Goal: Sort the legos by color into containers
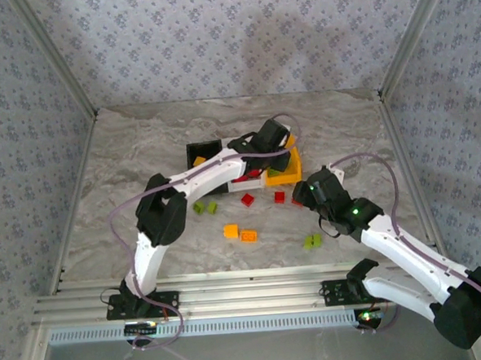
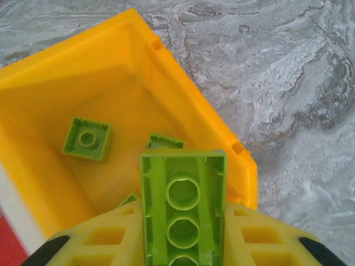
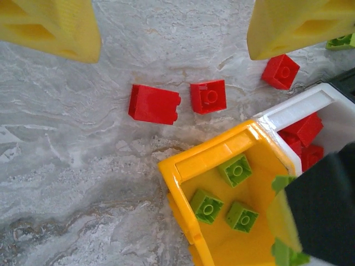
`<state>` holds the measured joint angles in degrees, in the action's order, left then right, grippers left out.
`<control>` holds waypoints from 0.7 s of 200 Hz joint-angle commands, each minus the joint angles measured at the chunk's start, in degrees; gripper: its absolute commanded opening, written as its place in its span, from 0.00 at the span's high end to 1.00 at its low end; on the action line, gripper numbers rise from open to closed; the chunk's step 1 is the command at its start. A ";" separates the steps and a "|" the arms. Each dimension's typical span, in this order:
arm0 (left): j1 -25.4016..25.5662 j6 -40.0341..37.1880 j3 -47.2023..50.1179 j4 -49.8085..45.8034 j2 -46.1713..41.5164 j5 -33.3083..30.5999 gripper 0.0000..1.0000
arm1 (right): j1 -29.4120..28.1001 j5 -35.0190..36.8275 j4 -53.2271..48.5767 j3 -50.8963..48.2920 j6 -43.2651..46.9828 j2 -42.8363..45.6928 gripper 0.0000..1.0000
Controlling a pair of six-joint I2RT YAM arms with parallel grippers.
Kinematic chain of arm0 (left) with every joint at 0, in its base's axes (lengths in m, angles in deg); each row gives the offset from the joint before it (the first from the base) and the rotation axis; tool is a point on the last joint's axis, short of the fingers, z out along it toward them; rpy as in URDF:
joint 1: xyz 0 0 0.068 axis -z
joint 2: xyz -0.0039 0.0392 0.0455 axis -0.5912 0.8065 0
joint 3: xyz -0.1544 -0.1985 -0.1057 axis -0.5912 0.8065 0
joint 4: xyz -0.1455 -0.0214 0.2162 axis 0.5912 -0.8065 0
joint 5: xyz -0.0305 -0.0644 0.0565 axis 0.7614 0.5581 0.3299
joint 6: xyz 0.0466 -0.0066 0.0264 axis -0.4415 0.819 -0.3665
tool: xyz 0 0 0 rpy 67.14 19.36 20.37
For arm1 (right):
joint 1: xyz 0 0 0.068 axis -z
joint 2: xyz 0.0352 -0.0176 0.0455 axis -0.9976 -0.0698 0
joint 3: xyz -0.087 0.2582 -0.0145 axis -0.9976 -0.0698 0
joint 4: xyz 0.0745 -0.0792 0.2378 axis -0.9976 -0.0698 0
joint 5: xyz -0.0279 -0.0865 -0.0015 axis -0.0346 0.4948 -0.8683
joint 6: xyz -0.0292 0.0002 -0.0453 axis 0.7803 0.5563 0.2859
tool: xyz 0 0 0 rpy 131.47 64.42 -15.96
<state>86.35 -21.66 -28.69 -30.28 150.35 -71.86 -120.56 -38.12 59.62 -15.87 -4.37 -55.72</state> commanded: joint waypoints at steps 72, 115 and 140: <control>-1.50 4.11 3.17 2.62 -9.97 5.52 0.15 | 0.65 -1.88 -0.01 -2.12 -3.24 -3.09 0.28; -1.43 7.40 26.79 13.86 -29.62 7.48 0.01 | 3.15 -4.86 6.62 -0.32 -2.44 -11.38 0.25; -1.32 9.66 41.75 18.22 -41.67 6.94 0.01 | 5.21 -7.17 9.84 1.92 -1.17 -17.65 0.25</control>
<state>84.89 -14.99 2.83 -18.50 117.63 -65.68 -117.02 -42.67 65.28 -17.01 -6.45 -68.73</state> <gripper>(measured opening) 0.994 0.748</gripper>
